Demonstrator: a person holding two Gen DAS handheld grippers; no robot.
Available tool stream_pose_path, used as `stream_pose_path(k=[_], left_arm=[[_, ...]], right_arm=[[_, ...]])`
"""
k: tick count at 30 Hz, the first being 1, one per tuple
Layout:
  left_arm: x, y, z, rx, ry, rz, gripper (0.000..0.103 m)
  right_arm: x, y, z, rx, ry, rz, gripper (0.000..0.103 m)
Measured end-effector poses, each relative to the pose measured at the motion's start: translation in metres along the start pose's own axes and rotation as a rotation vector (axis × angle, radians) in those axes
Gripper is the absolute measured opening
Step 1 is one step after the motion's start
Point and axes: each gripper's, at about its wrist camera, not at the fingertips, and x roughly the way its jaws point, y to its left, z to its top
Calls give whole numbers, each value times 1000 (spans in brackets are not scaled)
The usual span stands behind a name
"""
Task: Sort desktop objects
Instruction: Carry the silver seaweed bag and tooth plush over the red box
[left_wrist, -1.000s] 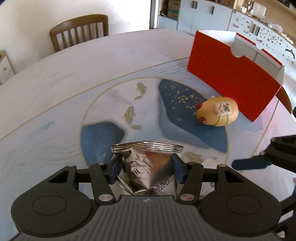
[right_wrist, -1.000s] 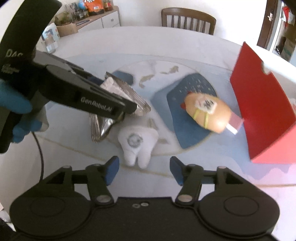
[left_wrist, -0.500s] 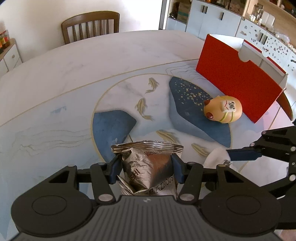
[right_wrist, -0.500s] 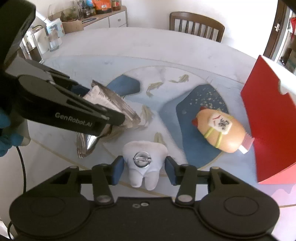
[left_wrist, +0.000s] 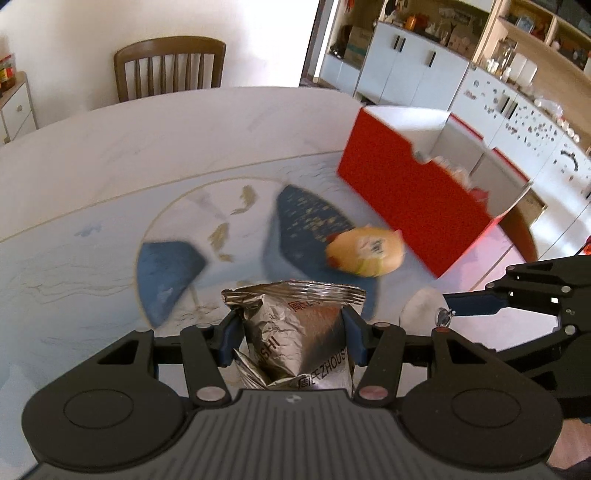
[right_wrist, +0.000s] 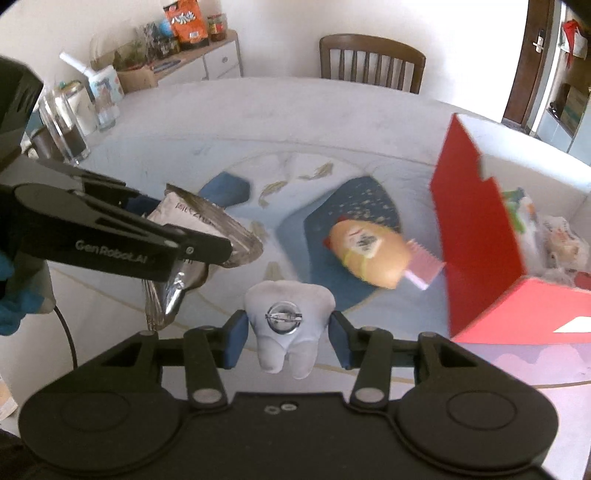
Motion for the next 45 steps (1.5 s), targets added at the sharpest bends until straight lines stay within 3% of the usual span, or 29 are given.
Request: stream_pose_path(k=[9,22,36,45], left_arm=[[-9,-50,21,-35,-37,-42,55],[4,-122,67,-3,-100,-99,55],[41,-180,114,97,-113,-98,55],[77,-199,146,121,-98,-79,55]], right_arm=[[-48,-58,1,51,-32,30,47],[-92,-142,11,76,-107,25,47],[-102,-217,12,118,-145,-45,47],[-87,-256,15,154,-133,-84,47]])
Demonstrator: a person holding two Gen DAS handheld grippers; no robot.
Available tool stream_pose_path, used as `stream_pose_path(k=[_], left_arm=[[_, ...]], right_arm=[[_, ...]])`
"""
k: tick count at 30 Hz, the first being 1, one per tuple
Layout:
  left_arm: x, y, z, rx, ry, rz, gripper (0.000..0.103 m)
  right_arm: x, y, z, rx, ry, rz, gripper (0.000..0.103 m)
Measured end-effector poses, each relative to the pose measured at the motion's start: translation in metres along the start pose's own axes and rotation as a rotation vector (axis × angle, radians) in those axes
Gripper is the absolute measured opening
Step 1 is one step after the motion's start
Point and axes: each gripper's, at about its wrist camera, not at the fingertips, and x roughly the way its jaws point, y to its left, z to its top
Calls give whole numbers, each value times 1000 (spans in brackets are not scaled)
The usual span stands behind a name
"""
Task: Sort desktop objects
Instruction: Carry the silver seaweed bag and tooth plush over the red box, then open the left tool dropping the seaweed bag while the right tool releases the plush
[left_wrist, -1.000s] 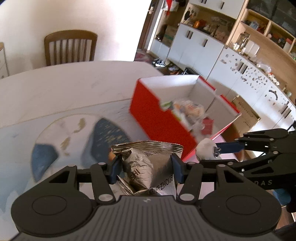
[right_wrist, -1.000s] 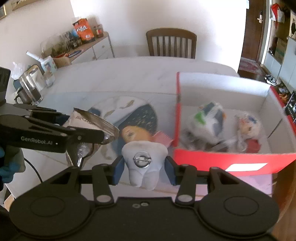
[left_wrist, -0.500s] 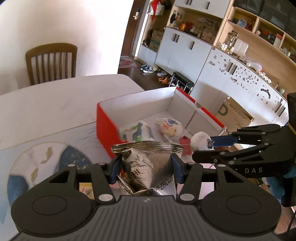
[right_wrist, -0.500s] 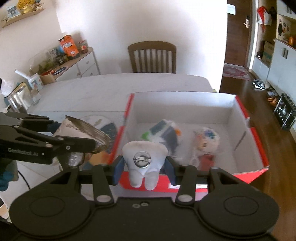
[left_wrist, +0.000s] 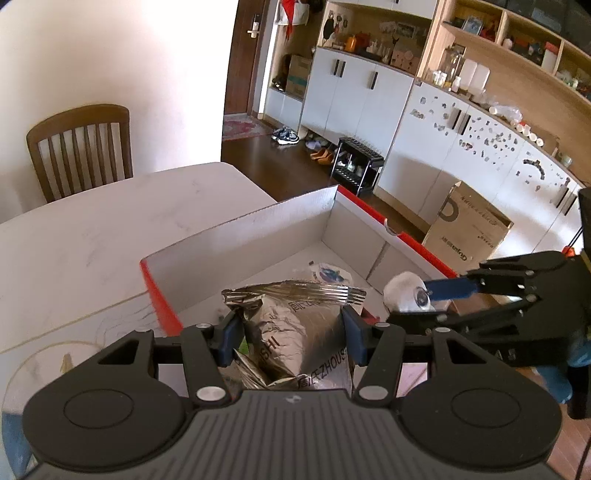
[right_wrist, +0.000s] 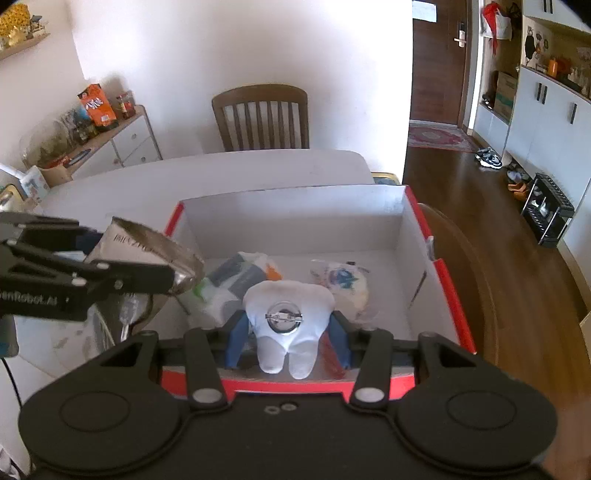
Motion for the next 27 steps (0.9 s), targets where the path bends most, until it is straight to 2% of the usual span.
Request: stream_pose_path(k=[12,20,27], left_arm=[[72,-4,9,33,82,39,55],[97,-2,6,57,137,95,55],[107,1,4,59,174,99,55]], right_arm=[[35,-9,-3,-91,54,-21,47],[54,-7,-7,-114,95,-30,47],[65,-13,-8,-115,117,-27,47]])
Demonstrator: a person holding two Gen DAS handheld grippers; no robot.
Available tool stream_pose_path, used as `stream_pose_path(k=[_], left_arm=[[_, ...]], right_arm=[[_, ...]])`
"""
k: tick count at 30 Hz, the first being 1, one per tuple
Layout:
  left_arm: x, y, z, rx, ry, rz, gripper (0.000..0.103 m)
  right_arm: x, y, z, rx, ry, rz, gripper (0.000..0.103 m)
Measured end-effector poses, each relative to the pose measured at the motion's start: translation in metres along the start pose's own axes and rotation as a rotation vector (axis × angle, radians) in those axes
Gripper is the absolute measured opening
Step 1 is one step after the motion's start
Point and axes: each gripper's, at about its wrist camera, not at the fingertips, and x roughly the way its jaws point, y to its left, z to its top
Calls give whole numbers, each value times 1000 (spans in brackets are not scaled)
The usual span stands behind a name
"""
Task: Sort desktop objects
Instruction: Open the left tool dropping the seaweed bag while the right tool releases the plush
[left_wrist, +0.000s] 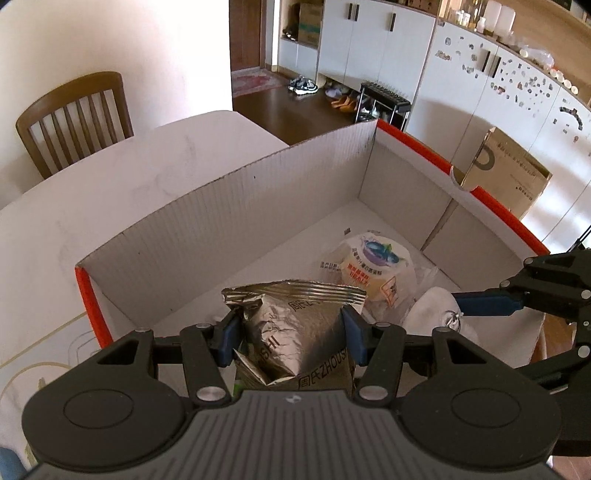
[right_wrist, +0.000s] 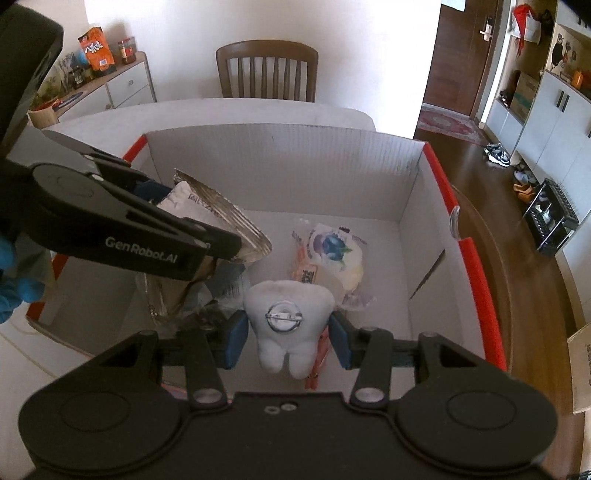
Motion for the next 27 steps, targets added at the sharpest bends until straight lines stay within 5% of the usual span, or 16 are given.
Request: stream_pose_path(k=[8,14,27], left_arm=[[0,2,0,-15,10,-15,69],[-9,0,-1,-22,-16,-13,77],[-51,7,-8,-78,-87,-59,78]], right_arm=[[2,-5,-1,13,6,21,50],[-3,-9,-4,33,-10,24,64],[-37,-14,-5,43,-69,62,67]])
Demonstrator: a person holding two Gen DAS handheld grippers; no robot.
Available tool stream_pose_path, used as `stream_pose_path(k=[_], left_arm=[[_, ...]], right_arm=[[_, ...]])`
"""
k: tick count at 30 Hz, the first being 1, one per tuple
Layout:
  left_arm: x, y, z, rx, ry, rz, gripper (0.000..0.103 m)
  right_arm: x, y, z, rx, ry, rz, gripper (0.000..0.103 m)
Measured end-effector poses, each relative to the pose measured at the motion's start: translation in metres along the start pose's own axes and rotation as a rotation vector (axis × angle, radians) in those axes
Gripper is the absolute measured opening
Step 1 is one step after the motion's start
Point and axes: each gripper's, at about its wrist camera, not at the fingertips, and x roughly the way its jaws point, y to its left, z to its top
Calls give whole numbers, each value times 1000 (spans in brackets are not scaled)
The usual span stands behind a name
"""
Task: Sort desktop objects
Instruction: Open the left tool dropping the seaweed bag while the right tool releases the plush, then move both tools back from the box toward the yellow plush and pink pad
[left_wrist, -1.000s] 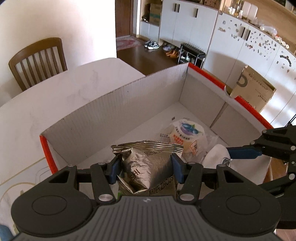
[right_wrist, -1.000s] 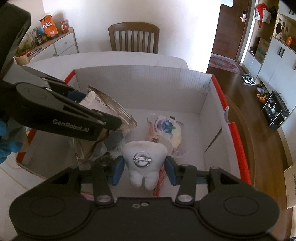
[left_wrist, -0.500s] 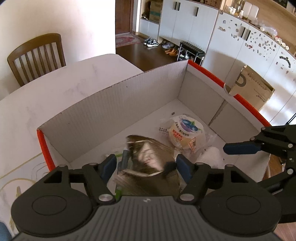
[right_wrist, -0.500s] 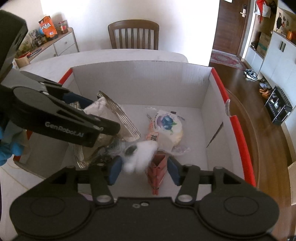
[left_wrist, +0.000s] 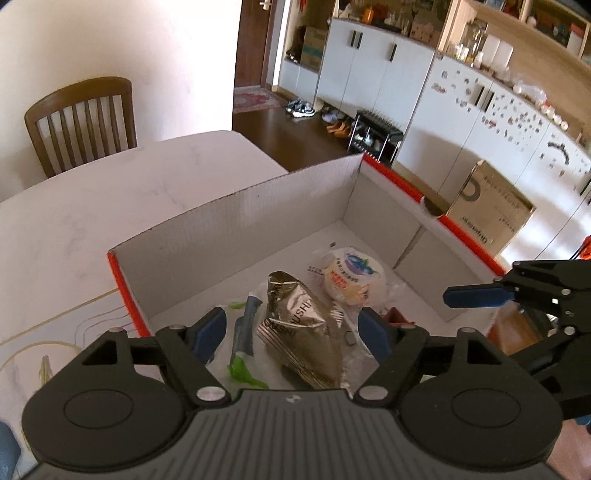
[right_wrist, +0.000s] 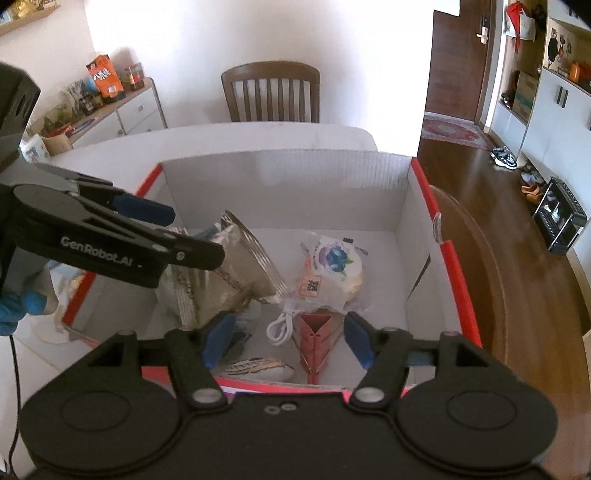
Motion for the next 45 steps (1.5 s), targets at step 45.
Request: stream_pose_path(k=[45], left_arm=[[-102,99,-120,179,-39,-117,99]], right_arm=[[-43,155,-9,154,-94,28,79]])
